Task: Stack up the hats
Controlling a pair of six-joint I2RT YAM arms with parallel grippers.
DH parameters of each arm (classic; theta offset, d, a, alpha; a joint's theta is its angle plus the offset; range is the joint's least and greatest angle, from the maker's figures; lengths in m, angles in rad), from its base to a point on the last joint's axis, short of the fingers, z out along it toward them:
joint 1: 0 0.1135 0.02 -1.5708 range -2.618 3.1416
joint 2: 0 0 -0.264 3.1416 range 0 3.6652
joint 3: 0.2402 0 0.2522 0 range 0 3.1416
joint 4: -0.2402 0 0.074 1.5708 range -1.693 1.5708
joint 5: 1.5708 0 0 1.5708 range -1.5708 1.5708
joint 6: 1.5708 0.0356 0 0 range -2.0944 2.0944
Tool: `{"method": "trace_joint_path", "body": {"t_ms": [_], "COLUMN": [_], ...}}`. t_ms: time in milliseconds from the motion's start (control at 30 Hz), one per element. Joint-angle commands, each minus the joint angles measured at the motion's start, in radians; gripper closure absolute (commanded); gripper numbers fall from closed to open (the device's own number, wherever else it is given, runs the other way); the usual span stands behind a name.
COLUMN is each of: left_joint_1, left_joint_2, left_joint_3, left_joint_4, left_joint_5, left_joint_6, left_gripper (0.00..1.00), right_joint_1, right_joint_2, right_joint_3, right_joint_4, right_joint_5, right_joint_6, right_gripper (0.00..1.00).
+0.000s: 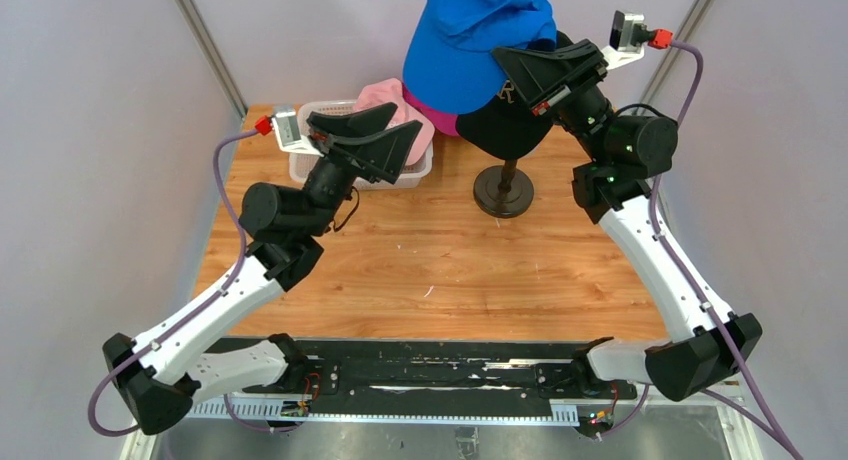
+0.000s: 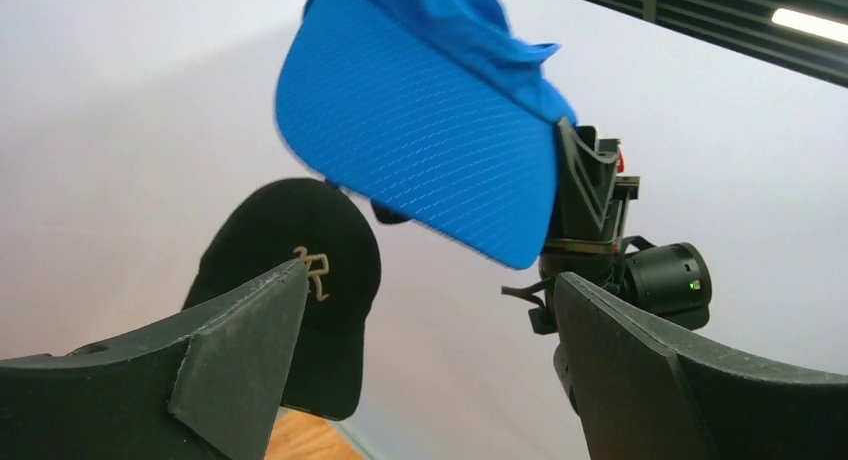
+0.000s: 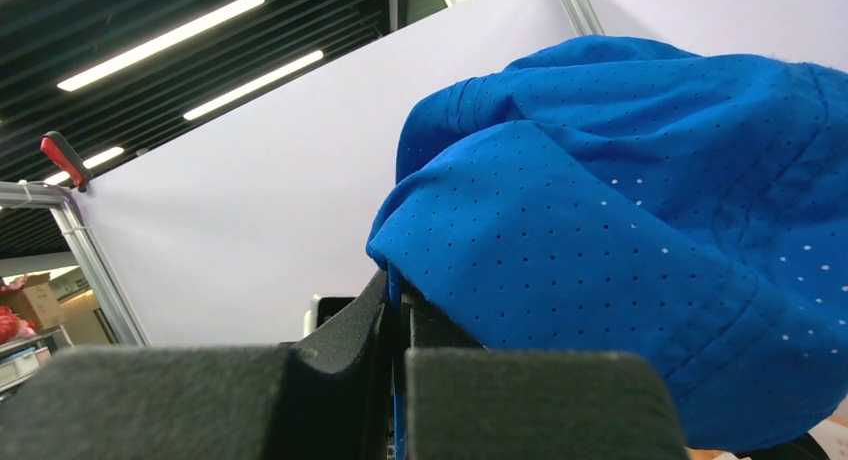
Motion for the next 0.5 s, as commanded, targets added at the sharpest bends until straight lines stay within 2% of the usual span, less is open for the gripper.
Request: {"method": "trace_joint_path", "body": {"t_ms": [0, 233, 333, 467], "left_joint_1": [0.041, 0.131, 0.141, 0.141], "left_joint_2": [0.051, 0.210, 0.267, 0.326], "left_joint_3": [-0.044, -0.079, -0.073, -0.052], "left_joint_4": [0.185, 0.519, 0.615, 0.663], "left_joint_5": [0.078, 0.187, 0.204, 0.214], "left_joint_6": [-0.170, -0.482, -0.551, -0.601], "left_gripper": [0.03, 0.04, 0.05, 0.05], "right_joint_1": [-0.045, -0.097, -0.107, -0.113], "right_joint_2": [-0.034, -0.003, 0.007, 0.021], "right_joint_3": [-0.023, -0.057, -0.070, -0.084], "right_joint_4": [0.101, 0.186, 0.205, 0.230], "right_joint_5": [-0.034, -0.052, -0.058, -0.067], "right_joint_6": [0.037, 0.109, 0.116, 0.127], "right_gripper": [1.00, 1.00, 1.00, 1.00]}}
